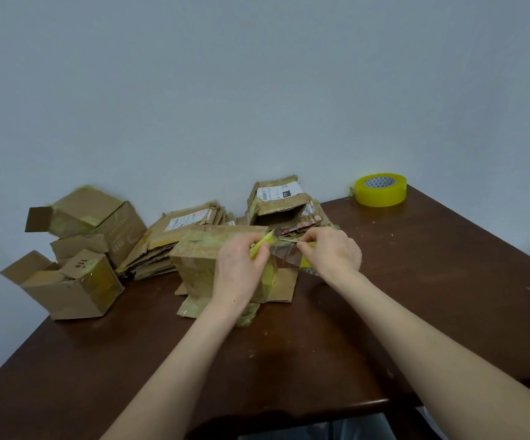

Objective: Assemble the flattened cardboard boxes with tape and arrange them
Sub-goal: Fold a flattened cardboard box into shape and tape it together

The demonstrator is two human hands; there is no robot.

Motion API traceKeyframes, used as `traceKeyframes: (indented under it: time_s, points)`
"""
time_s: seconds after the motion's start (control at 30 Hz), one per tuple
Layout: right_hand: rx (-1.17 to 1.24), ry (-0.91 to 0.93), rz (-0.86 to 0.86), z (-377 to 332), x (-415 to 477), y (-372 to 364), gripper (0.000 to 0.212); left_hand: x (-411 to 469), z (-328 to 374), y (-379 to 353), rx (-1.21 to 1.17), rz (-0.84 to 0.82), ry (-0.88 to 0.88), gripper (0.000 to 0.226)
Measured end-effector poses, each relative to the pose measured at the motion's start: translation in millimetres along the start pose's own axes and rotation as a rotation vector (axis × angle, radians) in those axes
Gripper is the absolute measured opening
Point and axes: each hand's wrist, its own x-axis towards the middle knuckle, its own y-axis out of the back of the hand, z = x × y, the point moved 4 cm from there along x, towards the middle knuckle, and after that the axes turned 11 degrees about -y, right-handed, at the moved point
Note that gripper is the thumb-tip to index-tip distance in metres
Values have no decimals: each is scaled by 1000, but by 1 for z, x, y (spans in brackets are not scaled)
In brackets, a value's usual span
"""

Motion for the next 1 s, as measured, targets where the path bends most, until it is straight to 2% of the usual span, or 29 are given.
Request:
traceKeyframes:
  time_s: [0.47,0.77,0.93,1.0]
  points:
    - [-38,33,52,-2,2,1,23,3,8,-10,145,-83,-21,15]
    - [-42,63,102,-3,-1,3,25,5,9,-19,341,-175,-101,13]
    - [65,-3,131,23,16,28,23,1,4,-21,398,-168,-161,18]
    - [195,-31,130,36,20,35,22,-4,15,-24,481,-108,-293,19]
